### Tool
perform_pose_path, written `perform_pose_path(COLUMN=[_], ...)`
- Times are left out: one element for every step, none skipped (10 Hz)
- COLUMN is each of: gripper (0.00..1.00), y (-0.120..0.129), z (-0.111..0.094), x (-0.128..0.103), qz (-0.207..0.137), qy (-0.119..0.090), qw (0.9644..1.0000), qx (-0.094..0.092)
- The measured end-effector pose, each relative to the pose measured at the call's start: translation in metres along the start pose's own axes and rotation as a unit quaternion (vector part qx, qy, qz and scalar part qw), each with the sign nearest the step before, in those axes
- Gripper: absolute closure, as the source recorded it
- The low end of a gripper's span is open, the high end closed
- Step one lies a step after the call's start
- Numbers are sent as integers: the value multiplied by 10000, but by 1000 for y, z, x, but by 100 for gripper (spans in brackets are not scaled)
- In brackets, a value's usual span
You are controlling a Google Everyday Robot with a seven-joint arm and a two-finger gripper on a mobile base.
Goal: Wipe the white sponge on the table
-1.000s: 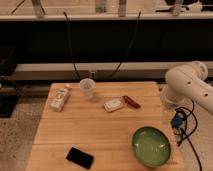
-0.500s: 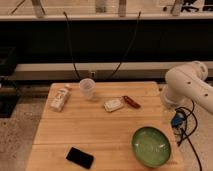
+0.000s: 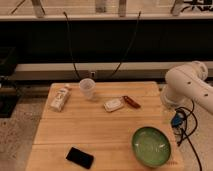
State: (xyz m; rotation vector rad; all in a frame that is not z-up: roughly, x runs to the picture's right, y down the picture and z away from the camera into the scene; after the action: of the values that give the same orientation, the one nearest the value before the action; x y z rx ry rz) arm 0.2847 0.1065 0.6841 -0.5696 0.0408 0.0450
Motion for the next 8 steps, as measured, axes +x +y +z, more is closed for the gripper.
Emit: perform_pose_path(gripper=[20, 20, 20, 20, 20, 20, 20, 20], y=[-3, -10, -20, -29, -35, -39, -44, -48], z=[0, 1, 3, 4, 5, 6, 7, 8], x=[-2, -12, -27, -42, -50, -53, -57, -60], qz=[-31, -121, -231, -336, -422, -497, -579, -647], qy=[6, -16, -25, -48, -45, -66, -90, -126], qw=[10000, 9999, 9997, 9993, 9989, 9985, 9979, 9974], qx=[23, 62, 108, 150, 194, 227, 263, 280])
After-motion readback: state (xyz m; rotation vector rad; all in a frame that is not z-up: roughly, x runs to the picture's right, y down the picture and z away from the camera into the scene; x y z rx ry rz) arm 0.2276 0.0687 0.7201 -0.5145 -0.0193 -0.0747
